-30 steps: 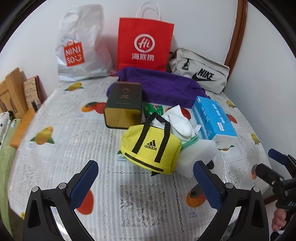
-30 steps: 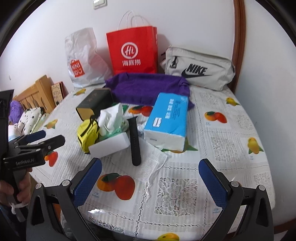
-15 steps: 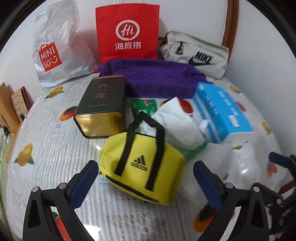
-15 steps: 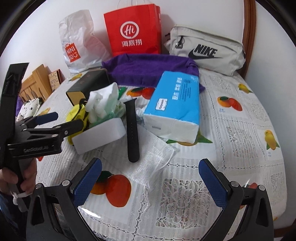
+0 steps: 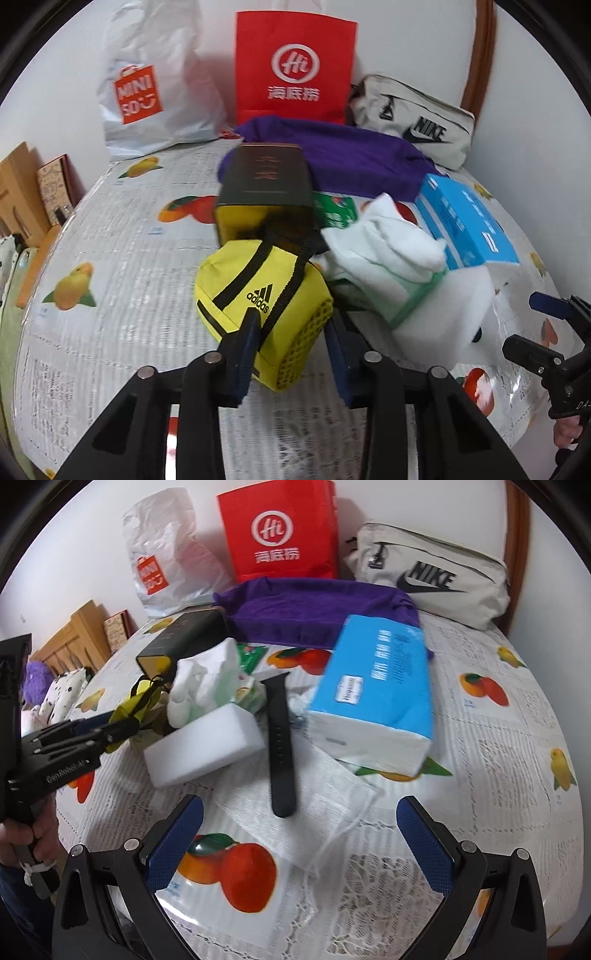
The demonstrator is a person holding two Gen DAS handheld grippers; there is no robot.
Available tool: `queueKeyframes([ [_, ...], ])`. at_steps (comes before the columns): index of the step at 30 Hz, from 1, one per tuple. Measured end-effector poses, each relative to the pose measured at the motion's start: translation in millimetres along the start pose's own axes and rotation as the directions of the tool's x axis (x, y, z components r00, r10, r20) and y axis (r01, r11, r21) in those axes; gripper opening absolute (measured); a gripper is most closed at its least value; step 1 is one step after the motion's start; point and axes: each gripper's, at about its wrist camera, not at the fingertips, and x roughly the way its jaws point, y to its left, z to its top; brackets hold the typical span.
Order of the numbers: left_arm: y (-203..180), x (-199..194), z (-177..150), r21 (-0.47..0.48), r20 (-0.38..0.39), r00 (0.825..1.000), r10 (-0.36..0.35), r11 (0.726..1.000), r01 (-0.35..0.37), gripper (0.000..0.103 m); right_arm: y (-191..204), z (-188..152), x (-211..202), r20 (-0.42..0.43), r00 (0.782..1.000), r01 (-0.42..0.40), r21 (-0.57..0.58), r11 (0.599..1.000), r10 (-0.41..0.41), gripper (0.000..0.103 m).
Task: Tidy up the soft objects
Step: 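Reach the left tool to the yellow Adidas mesh bag and grasp it, then grasp the white sponge block with the right tool while the left tool lifts the yellow bag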
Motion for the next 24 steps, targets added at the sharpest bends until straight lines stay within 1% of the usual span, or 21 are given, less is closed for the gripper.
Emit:
queueKeyframes([
  [2, 6, 3, -1, 0.002, -0.001, 1.000, 0.013, 1.000, -0.013, 0.030, 7, 2, 1, 0.004, 1.000, -0.011, -0.010, 1.000, 0.011, 0.103],
  [4, 13, 6, -1, -0.018, -0.004, 1.000, 0.007, 1.000, -0.008, 0.027, 14, 4, 2, 0.004, 1.000, -0.029, -0.025, 0.999, 0.029, 0.103],
  [6, 16, 8, -1, -0.024, -0.004, 1.000, -0.008, 1.000, 0.008, 0.026, 20, 6, 4, 0.010, 0.999, -0.034, -0.044, 0.998, 0.034, 0.103],
  [13, 16, 13, -2, -0.019, -0.008, 1.000, -0.023, 1.000, 0.023, 0.026, 37, 13, 4, 0.054, 0.998, -0.037, -0.101, 0.994, 0.043, 0.103],
  [19, 19, 15, -2, -0.029, -0.014, 0.999, -0.045, 0.999, 0.045, 0.026, 55, 14, 10, 0.077, 0.996, -0.021, -0.177, 0.984, 0.035, 0.103],
  [21, 20, 15, -1, -0.030, -0.016, 0.998, -0.052, 0.998, 0.052, 0.026, 62, 13, 14, 0.079, 0.996, -0.026, -0.210, 0.977, 0.044, 0.103],
  [24, 22, 15, 0, -0.041, -0.020, 0.997, -0.069, 0.997, 0.068, 0.026, 71, 12, 22, 0.079, 0.997, 0.001, -0.254, 0.967, 0.020, 0.103],
])
